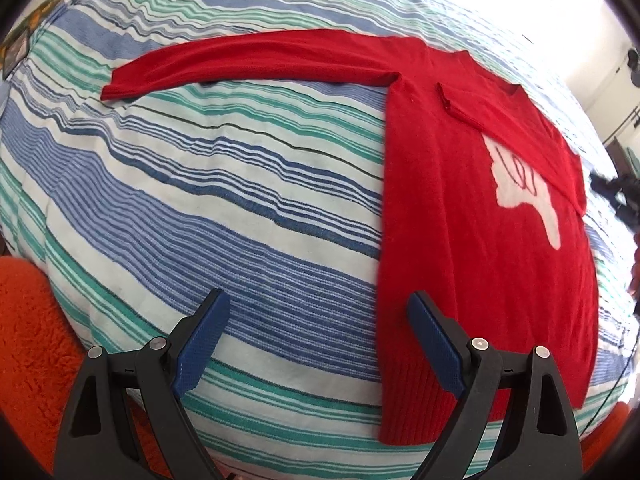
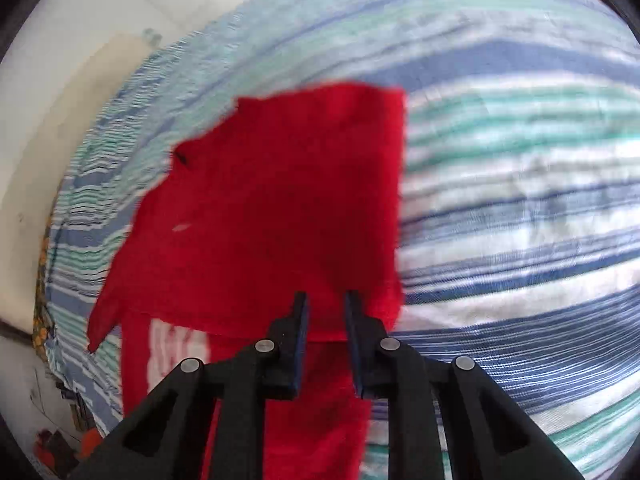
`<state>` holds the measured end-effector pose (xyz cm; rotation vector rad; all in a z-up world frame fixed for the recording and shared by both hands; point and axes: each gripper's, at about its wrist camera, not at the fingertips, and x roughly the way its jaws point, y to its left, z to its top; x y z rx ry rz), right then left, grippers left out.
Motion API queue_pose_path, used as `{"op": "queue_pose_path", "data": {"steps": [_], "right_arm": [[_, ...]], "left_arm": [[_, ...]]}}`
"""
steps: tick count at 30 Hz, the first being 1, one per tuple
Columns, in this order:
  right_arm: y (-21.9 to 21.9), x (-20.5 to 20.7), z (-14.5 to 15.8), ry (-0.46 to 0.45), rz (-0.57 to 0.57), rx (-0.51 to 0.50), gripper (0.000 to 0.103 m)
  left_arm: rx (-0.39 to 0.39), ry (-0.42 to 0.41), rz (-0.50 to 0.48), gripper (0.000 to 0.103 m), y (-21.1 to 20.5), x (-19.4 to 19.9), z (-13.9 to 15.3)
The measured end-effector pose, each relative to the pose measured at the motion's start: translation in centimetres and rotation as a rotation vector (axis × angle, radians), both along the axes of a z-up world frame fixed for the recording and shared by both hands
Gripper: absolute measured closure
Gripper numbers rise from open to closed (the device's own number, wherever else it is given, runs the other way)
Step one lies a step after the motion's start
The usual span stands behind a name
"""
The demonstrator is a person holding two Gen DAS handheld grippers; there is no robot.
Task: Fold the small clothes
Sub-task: 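Release the folded sleeve and withdraw the right gripper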
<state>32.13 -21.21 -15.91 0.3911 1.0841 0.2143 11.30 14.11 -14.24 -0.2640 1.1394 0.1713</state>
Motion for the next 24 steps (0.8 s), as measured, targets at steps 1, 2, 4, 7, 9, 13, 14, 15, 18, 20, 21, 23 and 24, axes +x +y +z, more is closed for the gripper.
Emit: {"op": "queue_pose_path", "data": {"steps": [1, 2, 4, 7, 9, 13, 14, 15, 18, 20, 21, 23, 24], "right_arm": [[0.5, -0.1, 0.6, -0.029, 0.022, -0.007, 0.080], [1.2, 0.0, 1.1, -0.057, 0.051, -0.021, 0.074], [2.0, 0.2, 0.2, -0.032, 0.080, -0.035, 0.049], [2.7, 0.8, -4.6, 0.152, 0.058, -0.070, 0.049], [2.3, -0.3, -5.2, 0.112, 0.019, -0.027, 0.049], [3.1, -3.2, -2.1, 0.042, 0.043, 0.008, 0.049], [3.7, -4.3, -1.2, 0.015, 0.079, -0.006, 0.049], [4.6, -5.6, 0.0, -0.012, 0.128, -0.032, 0.049], [7.5, -9.5, 1.7, -0.058, 0.256, -0.090, 0.049], [8.8, -12.5, 2.1, -0.073, 0.319, -0.118, 0.049], [9.6, -14.1, 1.9, -0.080, 0.347, -0.129, 0.049], [8.6, -17.9, 1.8, -0.082, 0.386, -0.141, 0.049], [8.9, -19.4, 1.4, -0.076, 0.398, -0.147, 0.049]], "left_arm": [[0.006, 0.001, -0.004, 0.011, -0.1, 0.0, 0.0], [0.015, 0.004, -0.011, 0.011, -0.3, 0.0, -0.1], [0.025, 0.001, -0.019, 0.011, -0.4, -0.2, 0.1], [0.020, -0.007, -0.017, 0.011, -0.2, -0.5, 0.3], [0.008, -0.017, -0.007, 0.011, 0.2, -0.8, 0.6], [-0.031, -0.022, 0.012, 0.011, 0.8, -0.8, 0.7], [-0.036, -0.022, 0.013, 0.011, 0.8, -0.7, 0.6], [-0.039, -0.022, 0.012, 0.011, 0.8, -0.7, 0.6], [-0.034, -0.029, -0.002, 0.011, 0.5, -0.9, 0.8], [-0.027, -0.032, -0.010, 0.011, 0.2, -0.9, 0.9], [-0.024, -0.033, -0.012, 0.011, 0.2, -0.9, 0.9], [-0.020, -0.031, -0.014, 0.011, 0.1, -0.9, 0.8], [-0.019, -0.029, -0.012, 0.011, 0.1, -0.9, 0.8]]}}
